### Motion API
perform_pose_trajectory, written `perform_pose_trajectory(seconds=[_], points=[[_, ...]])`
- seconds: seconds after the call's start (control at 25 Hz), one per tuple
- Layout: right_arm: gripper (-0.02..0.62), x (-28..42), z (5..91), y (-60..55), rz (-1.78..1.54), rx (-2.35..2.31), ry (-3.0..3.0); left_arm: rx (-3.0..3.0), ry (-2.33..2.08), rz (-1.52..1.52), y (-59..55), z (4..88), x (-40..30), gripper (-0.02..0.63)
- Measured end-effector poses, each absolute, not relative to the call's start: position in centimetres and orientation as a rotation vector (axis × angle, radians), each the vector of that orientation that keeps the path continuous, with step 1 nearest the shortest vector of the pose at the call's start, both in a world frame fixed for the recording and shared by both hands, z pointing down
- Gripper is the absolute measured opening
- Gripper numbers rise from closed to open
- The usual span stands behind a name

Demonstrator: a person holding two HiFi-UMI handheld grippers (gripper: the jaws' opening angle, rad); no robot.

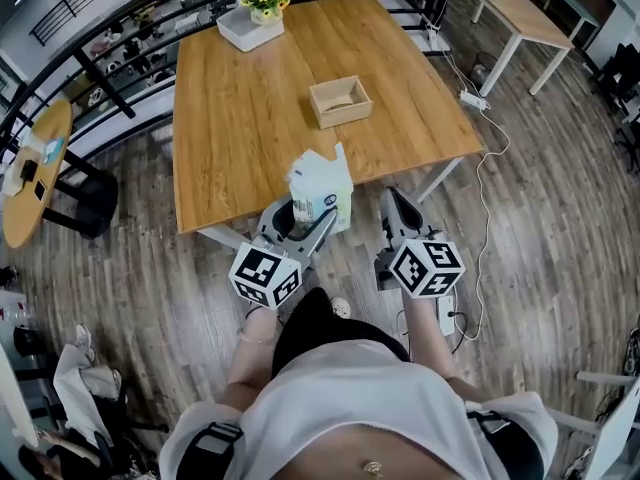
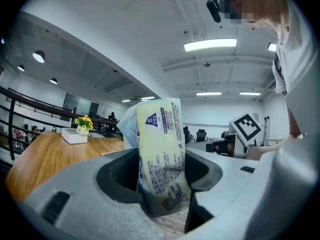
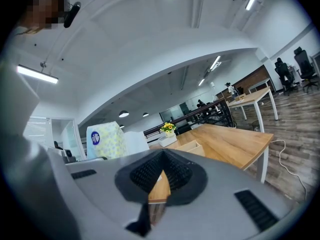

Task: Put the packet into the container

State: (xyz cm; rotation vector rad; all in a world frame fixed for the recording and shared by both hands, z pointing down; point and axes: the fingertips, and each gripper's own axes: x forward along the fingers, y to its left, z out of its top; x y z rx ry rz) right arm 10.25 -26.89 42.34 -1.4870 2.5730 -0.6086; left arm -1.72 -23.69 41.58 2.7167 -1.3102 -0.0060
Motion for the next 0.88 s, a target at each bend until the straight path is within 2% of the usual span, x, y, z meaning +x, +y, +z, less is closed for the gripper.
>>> perform_pose_trajectory(seconds=[0.48, 0.88], points=[[0.012, 10.8, 43.9, -27.8, -0.665, -1.514, 2.541, 2.709, -1.302, -0.02, -26.0, 41.8, -1.7, 0.235], [0.012, 11.9, 43.9, -33.6, -0.655, -1.549, 2.523, 2.719, -1.265, -0.023, -32.1, 42.0, -1.0, 0.235]])
